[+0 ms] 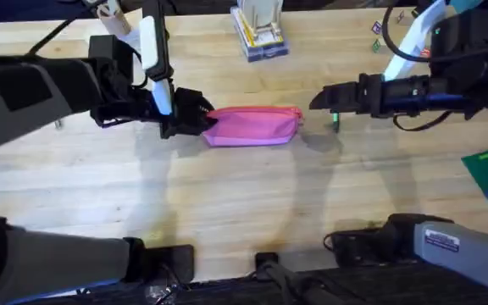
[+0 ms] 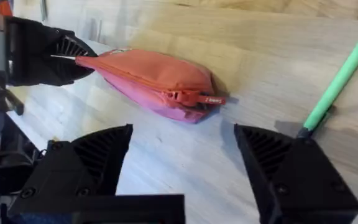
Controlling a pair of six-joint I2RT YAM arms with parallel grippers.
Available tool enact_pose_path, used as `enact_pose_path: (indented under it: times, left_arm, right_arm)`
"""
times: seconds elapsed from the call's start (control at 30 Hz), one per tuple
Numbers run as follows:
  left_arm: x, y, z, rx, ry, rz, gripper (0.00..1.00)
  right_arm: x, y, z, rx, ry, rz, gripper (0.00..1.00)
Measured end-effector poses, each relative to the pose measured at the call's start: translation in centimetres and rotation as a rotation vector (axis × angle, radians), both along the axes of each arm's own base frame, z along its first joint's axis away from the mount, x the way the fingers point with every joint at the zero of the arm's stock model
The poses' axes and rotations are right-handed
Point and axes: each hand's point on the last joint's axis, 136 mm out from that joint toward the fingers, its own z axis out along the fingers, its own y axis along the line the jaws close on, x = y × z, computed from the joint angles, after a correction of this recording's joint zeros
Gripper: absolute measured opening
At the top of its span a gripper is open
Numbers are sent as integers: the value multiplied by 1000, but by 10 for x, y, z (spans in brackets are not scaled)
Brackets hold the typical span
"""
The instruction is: Unzip the bag, pick up the pens from the table one at a time and place them inside, then zip the bag closed.
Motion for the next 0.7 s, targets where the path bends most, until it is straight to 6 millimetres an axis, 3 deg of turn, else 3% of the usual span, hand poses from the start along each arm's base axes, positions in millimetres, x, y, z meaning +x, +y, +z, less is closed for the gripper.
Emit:
enact_pose_path:
  times: [0.4, 0.7]
  left_arm:
    - [0, 0, 0, 0, 0, 0, 42]
    - [0, 0, 0, 0, 0, 0, 42]
  right_arm:
    - [8, -6, -8, -33, -3, -14, 996]
    - [10, 3, -38, 57, 118, 13, 997]
